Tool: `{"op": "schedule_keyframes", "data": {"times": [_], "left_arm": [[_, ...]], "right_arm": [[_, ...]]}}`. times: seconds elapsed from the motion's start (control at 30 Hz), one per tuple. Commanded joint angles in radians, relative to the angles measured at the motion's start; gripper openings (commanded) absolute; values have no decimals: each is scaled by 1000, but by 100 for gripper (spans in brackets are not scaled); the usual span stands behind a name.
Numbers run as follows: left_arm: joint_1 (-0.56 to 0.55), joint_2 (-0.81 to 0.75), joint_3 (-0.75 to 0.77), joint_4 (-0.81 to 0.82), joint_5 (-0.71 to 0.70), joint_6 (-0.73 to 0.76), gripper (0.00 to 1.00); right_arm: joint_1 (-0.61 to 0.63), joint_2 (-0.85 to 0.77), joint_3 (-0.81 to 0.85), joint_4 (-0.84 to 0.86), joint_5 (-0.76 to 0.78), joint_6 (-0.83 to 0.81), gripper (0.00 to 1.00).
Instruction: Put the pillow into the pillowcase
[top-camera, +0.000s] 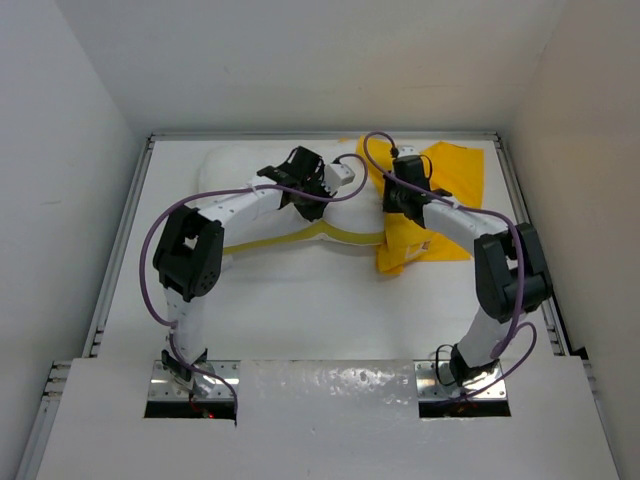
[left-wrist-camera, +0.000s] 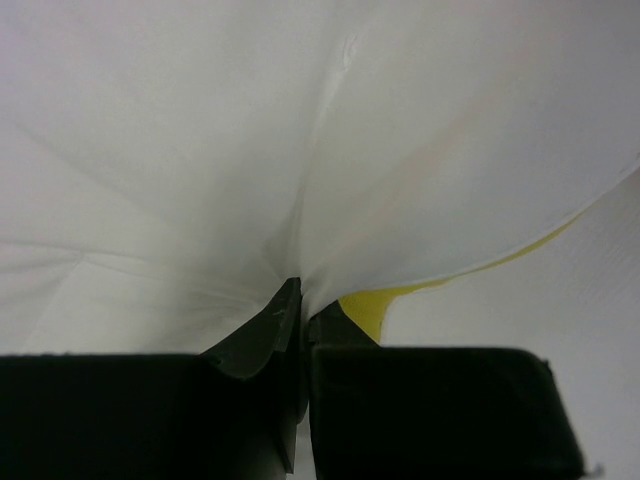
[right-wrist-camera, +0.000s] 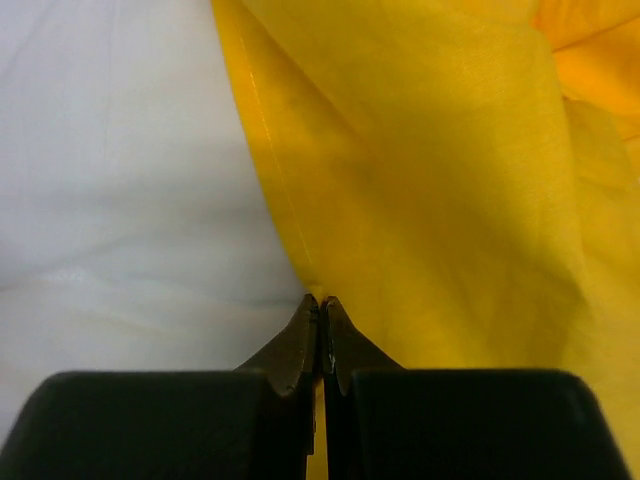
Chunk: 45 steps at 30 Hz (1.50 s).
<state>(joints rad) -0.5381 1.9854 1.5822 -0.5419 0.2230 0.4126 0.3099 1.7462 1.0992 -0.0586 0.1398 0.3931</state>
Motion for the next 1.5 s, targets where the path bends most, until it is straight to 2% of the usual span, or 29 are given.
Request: {"op": "schedule_keyframes", "data": {"times": [0.0,0.13,0.33,0.5,0.6,0.63,0.67,0.7,0.73,0.77,0.8,0.83,0.87,0.93,0.97,1.03,1.1,1.13,1.2,1.23,1.3,1.4,1.47], "left_arm": [[-3,-19,7,54,-63,-26,0],[-3,-17,16,65,-94,-37,0],[-3,-11,24,86,-88,-70,0],[-5,-16,58,96,51,-121,0],[-3,-22,126,60,224,-152,0],[-5,-26,154,39,328,-153,0],[-3,-34,160,31,379,-153,0],[-3,-37,162,25,424,-146,0],[-5,-39,153,5,502,-137,0],[-6,-37,144,-22,525,-105,0],[-8,-37,134,-23,532,-83,1],[-8,-36,113,-50,504,-69,7],[-8,-36,105,-59,477,-54,25],[-7,-34,120,-110,417,-23,38],[-3,-34,152,-150,406,15,48],[4,-37,200,-180,398,46,62],[16,-40,283,-202,383,57,70],[39,-40,307,-201,381,42,81],[72,-45,366,-158,360,-1,88],[117,-42,380,-129,331,-87,93],[174,-4,426,-78,212,-159,95],[304,137,553,-137,43,-227,89],[348,248,619,-188,13,-245,83]], "right_arm": [[6,-79,19,-27,15,-57,0],[37,-145,-5,-24,-57,-91,0],[64,-203,-30,47,-248,100,0],[101,-169,-50,183,-362,272,0],[92,-136,-36,154,-344,311,0],[83,-111,-24,129,-341,313,0],[58,-99,8,65,-339,323,5],[43,-88,27,27,-344,328,14],[31,-76,45,-9,-371,323,25],[20,-74,79,-77,-381,285,41],[20,-79,96,-116,-378,250,48],[20,-95,112,-154,-349,213,55],[18,-106,141,-185,-333,154,62],[18,-132,169,-277,-268,103,68],[15,-157,192,-321,-244,70,75],[5,-178,217,-360,-180,66,81],[-41,-189,229,-402,-169,91,83],[-58,-189,231,-409,-172,124,83],[-100,-177,220,-402,-172,142,78],[-106,-165,223,-397,-171,141,75],[-109,-108,246,-389,-170,124,72],[-107,5,379,-386,-177,110,77],[-107,71,454,-386,-175,110,78]]}}
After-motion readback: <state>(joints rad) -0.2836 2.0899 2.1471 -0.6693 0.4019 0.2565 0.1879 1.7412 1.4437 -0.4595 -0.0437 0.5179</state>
